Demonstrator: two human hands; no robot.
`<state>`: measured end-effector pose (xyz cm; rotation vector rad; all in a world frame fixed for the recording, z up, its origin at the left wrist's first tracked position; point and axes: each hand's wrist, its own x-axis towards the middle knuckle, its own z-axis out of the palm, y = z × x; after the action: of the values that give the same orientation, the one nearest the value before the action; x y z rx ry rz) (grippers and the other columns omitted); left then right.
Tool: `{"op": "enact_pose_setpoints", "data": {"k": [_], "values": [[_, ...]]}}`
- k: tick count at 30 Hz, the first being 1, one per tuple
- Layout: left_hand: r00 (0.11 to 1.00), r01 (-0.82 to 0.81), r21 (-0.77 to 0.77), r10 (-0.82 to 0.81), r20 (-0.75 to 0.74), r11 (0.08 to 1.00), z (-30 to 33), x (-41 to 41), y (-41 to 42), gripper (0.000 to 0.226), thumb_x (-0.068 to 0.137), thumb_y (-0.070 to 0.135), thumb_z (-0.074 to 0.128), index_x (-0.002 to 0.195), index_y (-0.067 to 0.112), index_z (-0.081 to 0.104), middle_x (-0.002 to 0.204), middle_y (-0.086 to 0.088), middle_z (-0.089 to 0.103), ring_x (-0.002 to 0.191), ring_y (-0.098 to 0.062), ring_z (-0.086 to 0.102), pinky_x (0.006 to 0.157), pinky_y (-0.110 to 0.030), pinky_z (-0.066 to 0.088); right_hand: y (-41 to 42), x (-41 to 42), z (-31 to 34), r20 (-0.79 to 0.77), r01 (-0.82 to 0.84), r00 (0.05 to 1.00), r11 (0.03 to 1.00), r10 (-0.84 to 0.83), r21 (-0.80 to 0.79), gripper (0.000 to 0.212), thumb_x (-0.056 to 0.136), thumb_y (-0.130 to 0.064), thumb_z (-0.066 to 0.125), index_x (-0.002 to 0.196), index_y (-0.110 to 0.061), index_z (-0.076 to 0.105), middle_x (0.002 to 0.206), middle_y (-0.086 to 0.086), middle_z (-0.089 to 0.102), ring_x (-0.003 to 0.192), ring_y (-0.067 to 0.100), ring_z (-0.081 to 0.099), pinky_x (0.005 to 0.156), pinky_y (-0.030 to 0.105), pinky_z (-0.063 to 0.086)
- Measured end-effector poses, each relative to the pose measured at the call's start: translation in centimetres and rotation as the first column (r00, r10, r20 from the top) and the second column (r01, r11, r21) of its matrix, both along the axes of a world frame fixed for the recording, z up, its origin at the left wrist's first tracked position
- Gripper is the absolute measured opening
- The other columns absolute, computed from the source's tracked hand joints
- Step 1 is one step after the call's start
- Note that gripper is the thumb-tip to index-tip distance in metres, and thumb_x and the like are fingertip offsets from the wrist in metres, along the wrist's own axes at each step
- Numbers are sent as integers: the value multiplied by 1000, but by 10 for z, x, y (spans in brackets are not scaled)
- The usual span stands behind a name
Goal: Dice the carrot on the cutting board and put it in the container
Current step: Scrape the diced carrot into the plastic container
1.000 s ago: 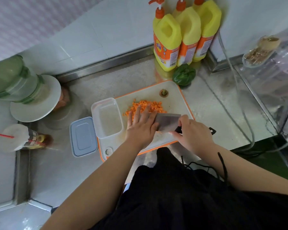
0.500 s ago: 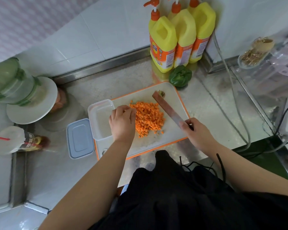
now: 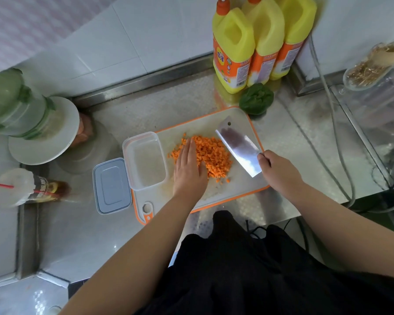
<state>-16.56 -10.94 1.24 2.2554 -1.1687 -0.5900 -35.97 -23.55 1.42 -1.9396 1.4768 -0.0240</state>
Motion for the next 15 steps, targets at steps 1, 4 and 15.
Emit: {"op": "enact_pose_setpoints", "data": {"k": [1, 4, 15], "values": [[1000, 8, 56, -9, 8, 998, -5, -2, -1, 63, 103, 26, 39, 157, 18, 8, 164, 0, 7, 150, -16, 3, 122, -40, 9, 0, 0, -1, -10, 1, 1000, 1000, -1, 3, 29, 100, -34, 35, 81, -15, 46, 76, 6, 56, 75, 30, 52, 66, 35, 40], [999, 4, 185, -11, 38, 983, -18, -4, -3, 69, 103, 38, 36, 157, 16, -1, 165, -1, -5, 151, -18, -6, 122, -43, 2, -2, -1, -5, -31, 8, 999, 1000, -8, -3, 31, 100, -36, 34, 84, -14, 47, 75, 8, 58, 75, 31, 54, 66, 36, 43], [996, -82, 266, 87, -5, 961, -34, 5, -5, 79, 101, 50, 36, 156, 14, -7, 164, -3, -12, 150, -18, -8, 121, -38, -2, -3, 9, -13, -62, 18, 998, 995, -12, 99, 29, 100, -34, 36, 76, -19, 42, 74, 5, 52, 75, 29, 49, 65, 34, 38]]}}
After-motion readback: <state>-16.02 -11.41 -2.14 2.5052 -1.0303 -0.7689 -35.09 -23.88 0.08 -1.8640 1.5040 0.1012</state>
